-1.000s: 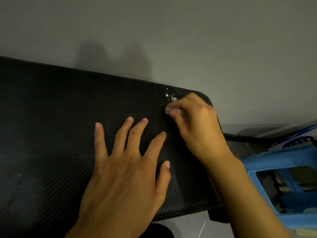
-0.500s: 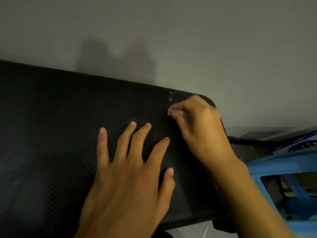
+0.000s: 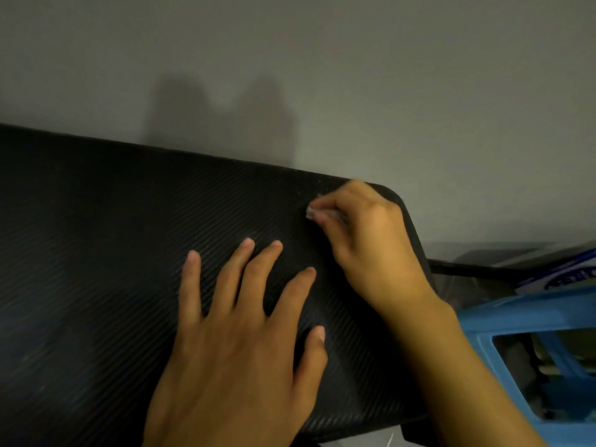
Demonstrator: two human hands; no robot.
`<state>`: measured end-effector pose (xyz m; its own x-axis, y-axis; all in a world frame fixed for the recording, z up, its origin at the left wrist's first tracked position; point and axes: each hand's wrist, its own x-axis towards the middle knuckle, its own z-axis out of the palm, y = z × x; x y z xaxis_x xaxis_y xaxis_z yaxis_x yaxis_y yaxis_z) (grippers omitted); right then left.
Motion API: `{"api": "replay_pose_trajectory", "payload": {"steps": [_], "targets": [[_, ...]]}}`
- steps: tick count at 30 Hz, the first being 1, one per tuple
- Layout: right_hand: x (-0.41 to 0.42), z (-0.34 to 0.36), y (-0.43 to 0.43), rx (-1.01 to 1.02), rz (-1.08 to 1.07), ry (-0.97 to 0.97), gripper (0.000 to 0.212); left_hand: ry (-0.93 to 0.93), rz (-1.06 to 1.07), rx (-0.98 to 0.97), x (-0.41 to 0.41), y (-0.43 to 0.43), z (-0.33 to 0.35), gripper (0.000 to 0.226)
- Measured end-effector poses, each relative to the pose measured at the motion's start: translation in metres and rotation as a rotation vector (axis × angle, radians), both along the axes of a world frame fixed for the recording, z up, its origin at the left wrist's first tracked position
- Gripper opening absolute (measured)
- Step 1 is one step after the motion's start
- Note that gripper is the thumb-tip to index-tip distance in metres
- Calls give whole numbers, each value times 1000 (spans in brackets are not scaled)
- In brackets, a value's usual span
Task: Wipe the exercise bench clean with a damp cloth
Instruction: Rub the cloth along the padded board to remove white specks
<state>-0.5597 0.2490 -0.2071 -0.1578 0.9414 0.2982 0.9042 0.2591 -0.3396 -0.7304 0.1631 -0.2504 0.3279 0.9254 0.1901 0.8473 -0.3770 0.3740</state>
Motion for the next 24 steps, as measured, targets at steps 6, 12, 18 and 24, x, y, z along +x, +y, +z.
{"api": "replay_pose_trajectory", "payload": {"steps": [6, 12, 18, 24], "targets": [[-1, -7, 56, 18, -122, -40, 13, 13, 1, -9, 0, 0, 0, 60], [-16, -2, 16, -29, -6, 45, 12, 5, 4, 8, 0, 0, -1, 60], [-13, -7, 33, 17, -29, 22, 13, 33, -4, -5, 0, 0, 1, 60], [-19, -8, 33, 38, -60, 42, 14, 23, -1, -6, -1, 1, 0, 60]]}}
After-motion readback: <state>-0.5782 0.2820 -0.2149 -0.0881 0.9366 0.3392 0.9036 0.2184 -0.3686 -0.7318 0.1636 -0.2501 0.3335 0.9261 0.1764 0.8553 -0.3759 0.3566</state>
